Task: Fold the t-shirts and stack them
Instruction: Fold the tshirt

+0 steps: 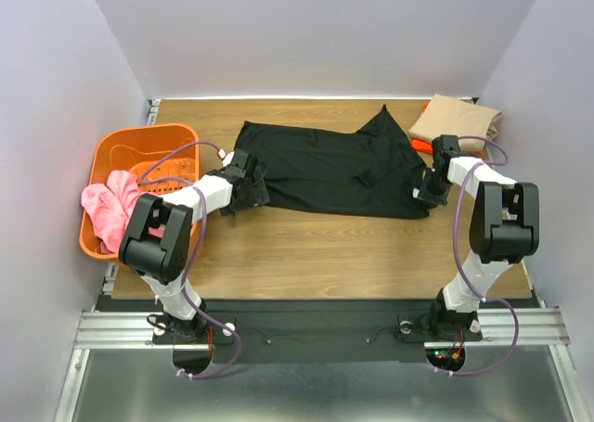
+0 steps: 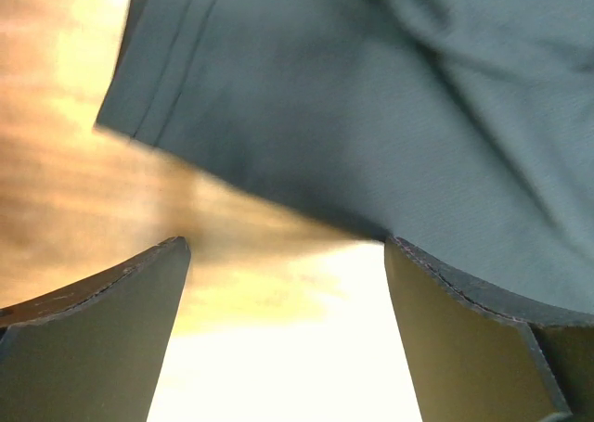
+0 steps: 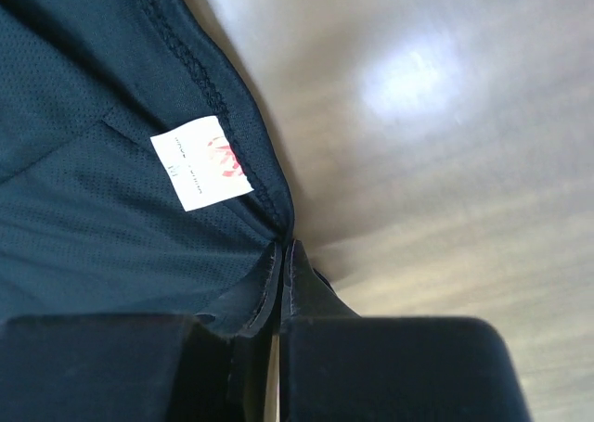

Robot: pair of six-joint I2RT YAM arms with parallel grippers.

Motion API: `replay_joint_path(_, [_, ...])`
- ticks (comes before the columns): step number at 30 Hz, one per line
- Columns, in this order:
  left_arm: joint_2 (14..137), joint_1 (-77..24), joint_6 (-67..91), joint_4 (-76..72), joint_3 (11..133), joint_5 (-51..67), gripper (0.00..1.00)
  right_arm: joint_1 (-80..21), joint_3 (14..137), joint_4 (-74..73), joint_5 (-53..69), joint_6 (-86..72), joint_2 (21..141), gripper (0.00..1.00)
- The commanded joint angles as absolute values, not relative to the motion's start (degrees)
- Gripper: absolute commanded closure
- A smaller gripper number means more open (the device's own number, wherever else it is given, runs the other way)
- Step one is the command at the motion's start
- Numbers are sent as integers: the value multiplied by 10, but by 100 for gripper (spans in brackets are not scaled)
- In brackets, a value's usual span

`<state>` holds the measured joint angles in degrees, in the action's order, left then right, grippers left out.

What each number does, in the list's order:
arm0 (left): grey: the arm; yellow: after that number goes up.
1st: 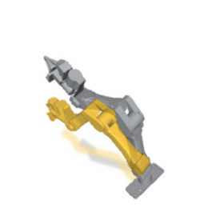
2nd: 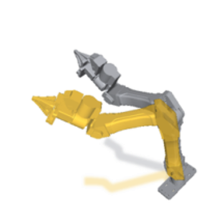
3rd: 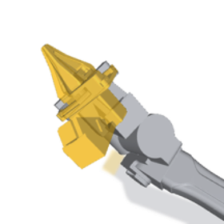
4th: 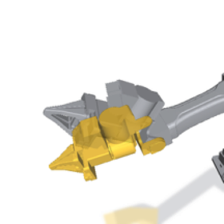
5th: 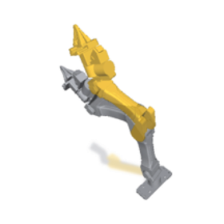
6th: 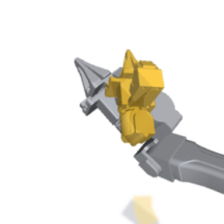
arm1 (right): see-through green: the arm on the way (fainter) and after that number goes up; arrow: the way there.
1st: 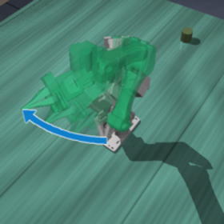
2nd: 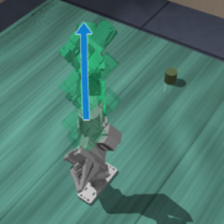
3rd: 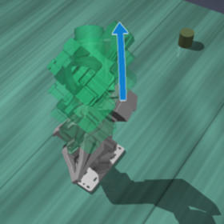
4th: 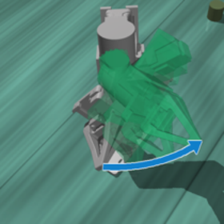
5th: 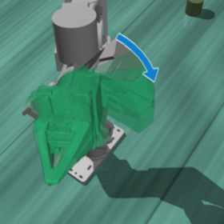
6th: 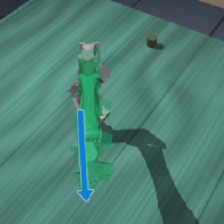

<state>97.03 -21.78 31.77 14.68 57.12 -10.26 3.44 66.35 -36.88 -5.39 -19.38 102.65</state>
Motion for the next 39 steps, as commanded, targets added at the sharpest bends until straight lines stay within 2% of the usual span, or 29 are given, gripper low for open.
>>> replay_joint_path(1, [929,-234,336,177,541,-85,2,40,635,-398,-73,-204,988,100])
replay_joint_path(9, [848,-279,362,226,512,-65,2,59,600,-443,-115,-209,926,99])
replay_joint_path(13, [808,-279,358,254,542,-89,2,85,591,-470,-146,-207,902,100])
replay_joint_path(22, [850,-258,335,257,628,-119,2,140,606,-490,-144,-199,865,99])
replay_joint_path(23, [860,-258,332,251,636,-120,2,140,606,-490,-142,-198,866,96])
replay_joint_path(24, [866,-255,332,239,640,-120,2,140,606,-491,-139,-198,867,88])
replay_joint_path(27, [891,-255,325,224,654,-113,4,140,606,-493,-124,-198,870,72])
replay_joint_path(28, [896,-255,323,213,654,-108,5,140,606,-493,-120,-198,869,61])
replay_joint_path(31, [912,-255,314,192,641,-113,12,140,609,-491,-101,-200,861,50])
replay_joint_path(35, [937,-255,304,185,625,-132,26,140,621,-492,-72,-201,850,46])
replay_joint_path(39, [947,-255,301,173,614,-143,35,140,634,-488,-38,-196,845,44])
